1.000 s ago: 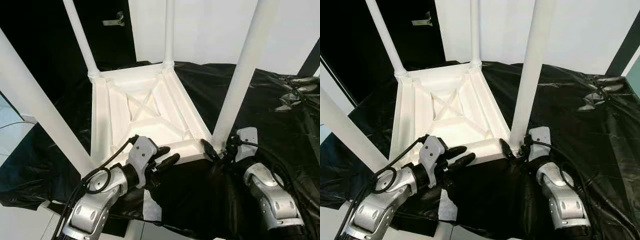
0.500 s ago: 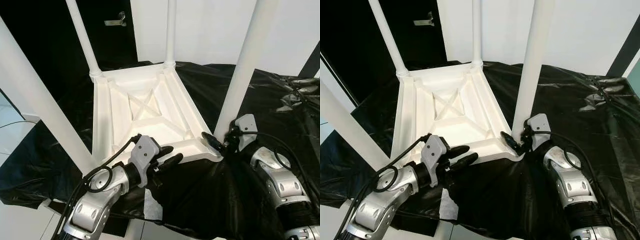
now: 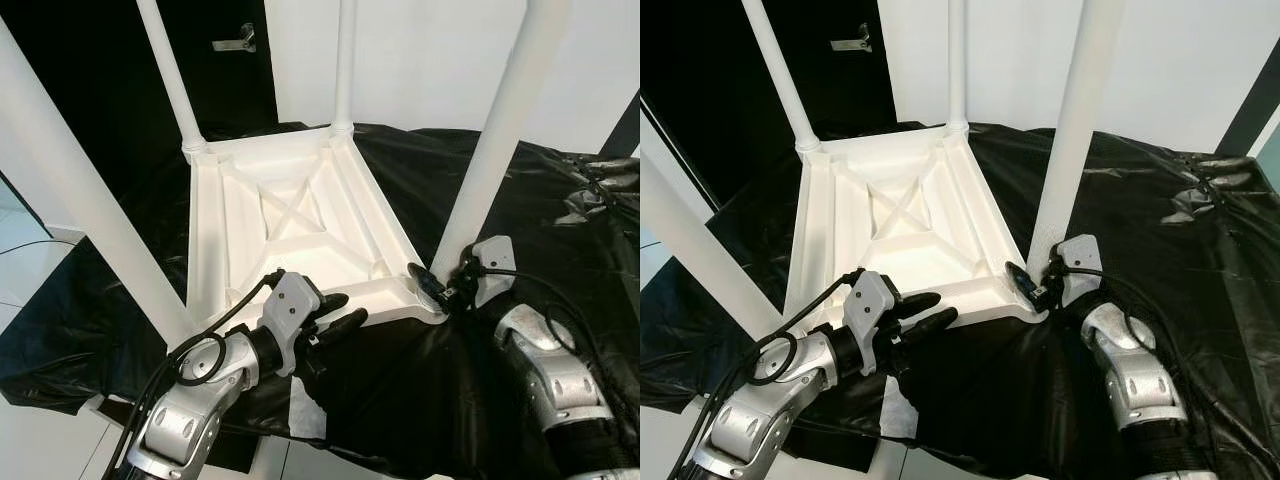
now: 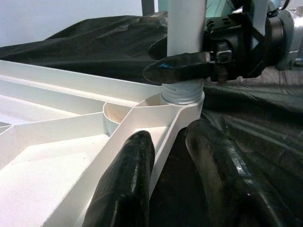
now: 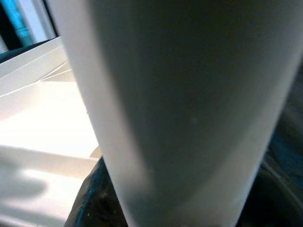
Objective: Building children table
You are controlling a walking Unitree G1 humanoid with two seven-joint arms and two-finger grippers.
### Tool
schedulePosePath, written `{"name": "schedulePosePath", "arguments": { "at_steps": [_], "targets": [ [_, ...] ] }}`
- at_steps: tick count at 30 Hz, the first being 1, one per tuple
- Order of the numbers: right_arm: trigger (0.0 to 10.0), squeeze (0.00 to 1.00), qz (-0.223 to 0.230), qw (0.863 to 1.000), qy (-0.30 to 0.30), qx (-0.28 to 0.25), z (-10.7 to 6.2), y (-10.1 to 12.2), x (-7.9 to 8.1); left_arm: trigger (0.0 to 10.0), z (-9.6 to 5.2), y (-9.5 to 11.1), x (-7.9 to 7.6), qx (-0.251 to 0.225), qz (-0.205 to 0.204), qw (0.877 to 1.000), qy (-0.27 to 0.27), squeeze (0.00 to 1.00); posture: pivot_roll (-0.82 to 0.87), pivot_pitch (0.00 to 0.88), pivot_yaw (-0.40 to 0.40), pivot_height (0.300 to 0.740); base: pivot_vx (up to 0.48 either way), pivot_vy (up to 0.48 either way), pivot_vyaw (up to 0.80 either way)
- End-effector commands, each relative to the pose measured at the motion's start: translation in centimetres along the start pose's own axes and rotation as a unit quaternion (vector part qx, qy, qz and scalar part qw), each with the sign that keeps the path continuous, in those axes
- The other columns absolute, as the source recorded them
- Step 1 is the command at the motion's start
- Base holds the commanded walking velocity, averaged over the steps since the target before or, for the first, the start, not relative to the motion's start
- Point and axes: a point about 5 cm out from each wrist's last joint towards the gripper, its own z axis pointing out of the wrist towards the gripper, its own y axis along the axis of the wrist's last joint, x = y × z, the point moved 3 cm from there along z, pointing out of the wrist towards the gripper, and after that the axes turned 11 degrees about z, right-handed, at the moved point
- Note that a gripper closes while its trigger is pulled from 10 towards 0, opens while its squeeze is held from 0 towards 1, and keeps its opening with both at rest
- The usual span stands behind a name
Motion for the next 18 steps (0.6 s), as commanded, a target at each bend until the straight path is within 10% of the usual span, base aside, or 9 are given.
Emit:
{"name": "schedulePosePath", "arguments": {
  "at_steps": [1,10,11,12,13,18],
  "targets": [
    [0.0,0.00,0.003,0.999,-0.032,0.018,-0.4,-0.9,-0.5,10.0,0.0,0.1,-0.4,-0.005,0.000,1.000,-0.024,0.00,-0.02,0.000,-0.005,0.740,0.000,0.000,0.00],
    [0.0,0.00,0.054,0.980,-0.193,-0.011,-0.3,-1.7,1.6,10.0,-0.1,0.2,-0.2,-0.005,0.001,1.000,-0.020,0.00,-0.01,0.000,0.001,0.740,0.000,0.000,0.00],
    [3.5,0.00,0.066,0.977,-0.201,-0.011,-0.3,-1.9,2.3,10.0,-0.2,0.2,-0.2,-0.005,0.001,1.000,-0.019,0.00,-0.01,0.000,0.004,0.740,0.000,0.000,0.00],
    [3.5,0.00,0.066,0.977,-0.201,-0.011,-0.3,-1.9,2.3,10.0,-0.2,0.2,-0.2,-0.005,0.001,1.000,-0.019,0.00,-0.01,0.000,0.004,0.740,0.000,0.000,0.00],
    [10.0,0.00,0.072,0.976,-0.204,-0.017,-0.3,-1.7,2.8,10.0,-0.2,0.2,-0.2,-0.005,0.000,1.000,-0.019,0.00,-0.02,0.000,0.009,0.740,0.000,0.000,0.00],
    [10.0,0.00,0.073,0.968,-0.240,-0.021,-0.9,-1.3,1.8,10.0,-0.3,0.2,-0.2,-0.004,0.001,1.000,-0.024,0.00,-0.02,0.000,0.016,0.740,0.000,0.000,0.00]
  ]
}}
